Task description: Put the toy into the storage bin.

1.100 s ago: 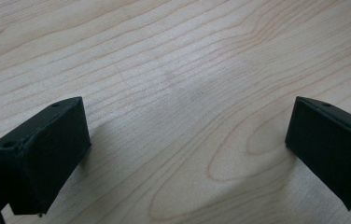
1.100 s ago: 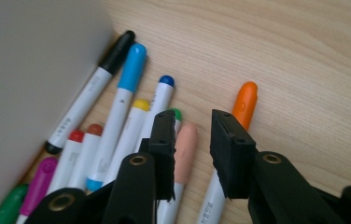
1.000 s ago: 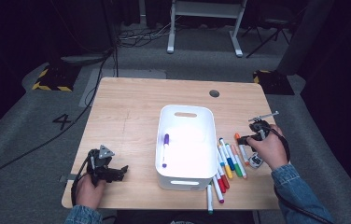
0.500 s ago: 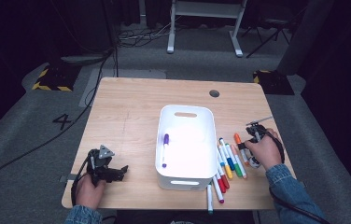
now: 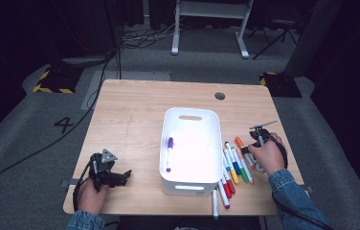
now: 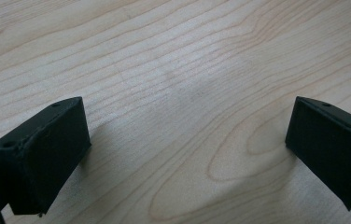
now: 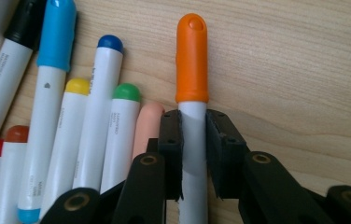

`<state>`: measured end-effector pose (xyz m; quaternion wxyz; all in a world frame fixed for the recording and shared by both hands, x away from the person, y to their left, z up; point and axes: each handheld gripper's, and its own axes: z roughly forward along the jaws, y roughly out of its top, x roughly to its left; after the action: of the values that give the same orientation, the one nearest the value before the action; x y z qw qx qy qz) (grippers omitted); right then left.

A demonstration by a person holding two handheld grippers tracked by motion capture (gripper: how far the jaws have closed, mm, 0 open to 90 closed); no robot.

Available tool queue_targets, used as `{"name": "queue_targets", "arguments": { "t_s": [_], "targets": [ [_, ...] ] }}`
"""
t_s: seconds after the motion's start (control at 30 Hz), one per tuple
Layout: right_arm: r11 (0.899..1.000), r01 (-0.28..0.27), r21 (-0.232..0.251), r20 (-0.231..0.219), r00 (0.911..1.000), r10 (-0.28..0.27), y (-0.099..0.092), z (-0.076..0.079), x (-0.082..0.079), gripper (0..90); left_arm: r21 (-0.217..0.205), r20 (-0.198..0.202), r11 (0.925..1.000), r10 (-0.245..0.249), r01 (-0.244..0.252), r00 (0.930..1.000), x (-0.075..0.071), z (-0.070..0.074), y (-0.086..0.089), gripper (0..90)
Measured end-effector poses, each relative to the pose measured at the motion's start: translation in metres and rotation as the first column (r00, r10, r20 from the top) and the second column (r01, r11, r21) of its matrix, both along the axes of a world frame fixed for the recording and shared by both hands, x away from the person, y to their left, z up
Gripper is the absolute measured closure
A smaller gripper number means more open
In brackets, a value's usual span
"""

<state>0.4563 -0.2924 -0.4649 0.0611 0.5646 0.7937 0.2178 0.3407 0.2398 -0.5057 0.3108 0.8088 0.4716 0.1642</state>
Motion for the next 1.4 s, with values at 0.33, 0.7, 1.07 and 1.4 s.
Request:
{"name": "queue_targets", "arguments": {
  "t_s": [0.33,0.7,1.07,1.4],
  "targets": [
    [0.998,-0.040,0.049,0.086,0.9957,0.036,0.002,0.031,-0.011,77.0,0.000,0.000,1.0000,0.000,0.000,1.0000,0.000,0.000,0.000,0.0],
    [0.988,-0.116,0.098,0.174,0.9799,0.098,0.012,0.070,-0.027,77.0,0.000,0.000,1.0000,0.000,0.000,1.0000,0.000,0.000,0.000,0.0],
    [0.961,-0.229,0.152,0.274,0.9444,0.182,0.027,0.111,-0.050,77.0,0.000,0.000,1.0000,0.000,0.000,1.0000,0.000,0.000,0.000,0.0],
    [0.927,-0.337,0.165,0.307,0.9107,0.277,0.052,0.133,-0.069,77.0,0.000,0.000,1.0000,0.000,0.000,1.0000,0.000,0.000,0.000,0.0]
  ]
}}
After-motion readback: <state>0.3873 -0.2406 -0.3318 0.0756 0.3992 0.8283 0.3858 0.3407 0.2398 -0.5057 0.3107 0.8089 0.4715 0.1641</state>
